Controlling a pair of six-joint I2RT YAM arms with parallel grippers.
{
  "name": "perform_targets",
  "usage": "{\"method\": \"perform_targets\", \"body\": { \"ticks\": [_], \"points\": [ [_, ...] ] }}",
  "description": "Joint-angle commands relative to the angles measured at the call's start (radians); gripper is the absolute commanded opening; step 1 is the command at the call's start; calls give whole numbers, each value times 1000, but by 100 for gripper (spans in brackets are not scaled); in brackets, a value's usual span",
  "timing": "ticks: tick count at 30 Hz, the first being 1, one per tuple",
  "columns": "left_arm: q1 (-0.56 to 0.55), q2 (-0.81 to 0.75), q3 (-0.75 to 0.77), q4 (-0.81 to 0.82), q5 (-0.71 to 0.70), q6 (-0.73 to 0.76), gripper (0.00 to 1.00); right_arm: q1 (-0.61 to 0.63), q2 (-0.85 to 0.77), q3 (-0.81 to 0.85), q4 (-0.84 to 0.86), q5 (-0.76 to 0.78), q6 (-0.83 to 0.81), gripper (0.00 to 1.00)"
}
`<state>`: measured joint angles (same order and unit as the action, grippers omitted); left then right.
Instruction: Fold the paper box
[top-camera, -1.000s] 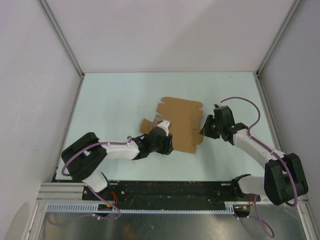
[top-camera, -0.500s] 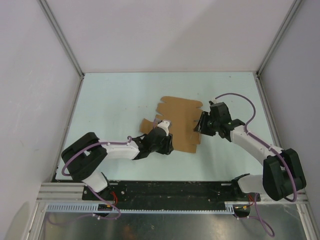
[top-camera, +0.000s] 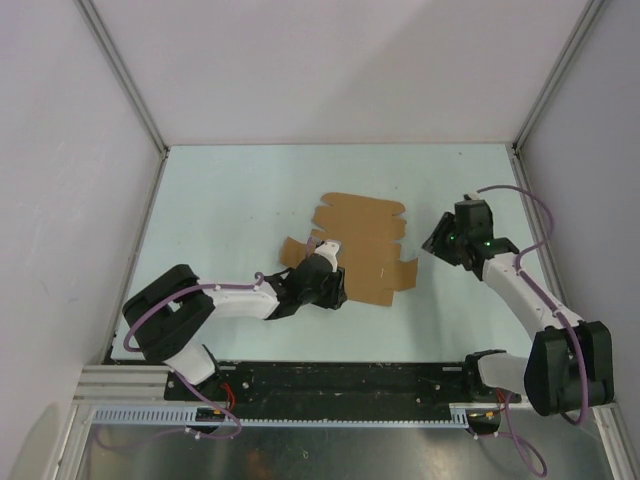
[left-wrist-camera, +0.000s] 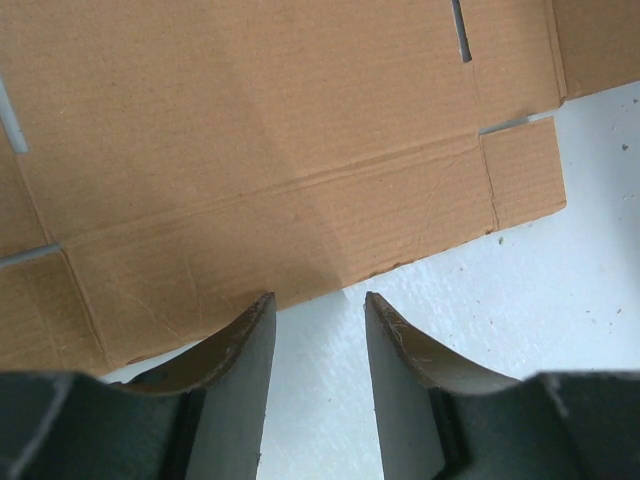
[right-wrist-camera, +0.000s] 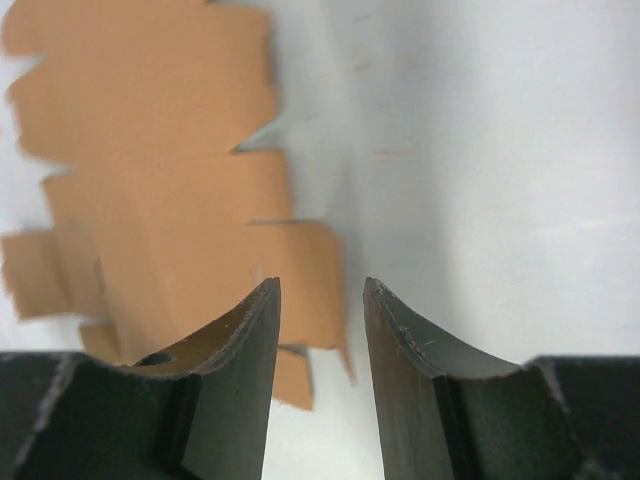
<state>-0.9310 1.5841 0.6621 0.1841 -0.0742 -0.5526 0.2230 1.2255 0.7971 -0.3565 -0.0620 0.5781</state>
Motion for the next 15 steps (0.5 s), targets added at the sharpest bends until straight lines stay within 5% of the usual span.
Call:
{"method": "perform_targets", "body": {
  "ticks": [1,15],
  "points": [
    [-8,7,-12,15,14,-10,46,-88,14,27,-139,143,37,44],
    [-8,14,-6,15,20,-13,46,-108,157,-96,-44,-25,-6,31]
  ]
}}
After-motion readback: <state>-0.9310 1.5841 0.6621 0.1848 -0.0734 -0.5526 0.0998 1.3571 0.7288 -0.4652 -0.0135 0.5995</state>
